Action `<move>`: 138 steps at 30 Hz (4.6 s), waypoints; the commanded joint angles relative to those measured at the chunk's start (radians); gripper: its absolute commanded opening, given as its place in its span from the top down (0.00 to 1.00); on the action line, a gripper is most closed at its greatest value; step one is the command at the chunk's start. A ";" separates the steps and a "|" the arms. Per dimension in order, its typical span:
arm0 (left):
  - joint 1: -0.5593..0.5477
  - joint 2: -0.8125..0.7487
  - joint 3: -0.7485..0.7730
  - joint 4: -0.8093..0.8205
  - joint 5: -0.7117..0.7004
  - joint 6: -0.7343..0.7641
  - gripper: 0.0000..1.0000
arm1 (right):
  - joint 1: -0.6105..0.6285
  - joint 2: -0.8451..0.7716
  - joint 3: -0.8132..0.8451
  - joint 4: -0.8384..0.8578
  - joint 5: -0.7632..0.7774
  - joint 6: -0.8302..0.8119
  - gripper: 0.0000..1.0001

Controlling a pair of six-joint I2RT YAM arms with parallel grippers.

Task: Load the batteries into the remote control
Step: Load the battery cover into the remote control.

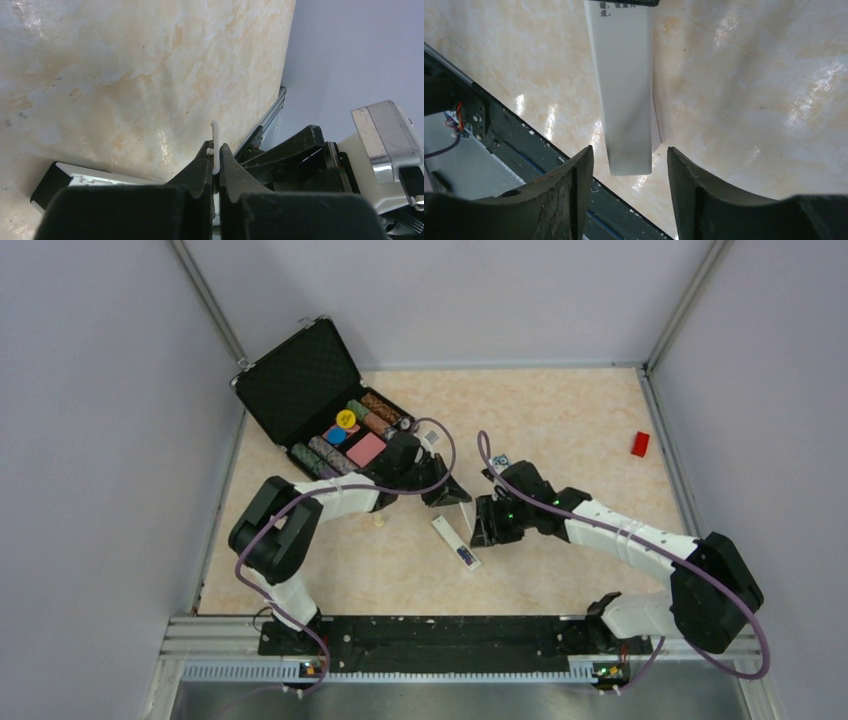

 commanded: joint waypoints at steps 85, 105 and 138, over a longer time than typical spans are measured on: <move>0.015 -0.484 -0.265 -0.152 -0.391 0.040 0.57 | 0.302 0.173 0.227 -0.282 0.370 -0.071 0.86; 0.148 -0.454 -0.328 -0.172 -0.320 -0.027 0.64 | 0.335 0.327 0.310 -0.327 0.399 -0.087 0.84; 0.147 -0.250 -0.265 0.016 -0.087 -0.107 0.65 | 0.349 0.347 0.298 -0.352 0.389 -0.058 0.83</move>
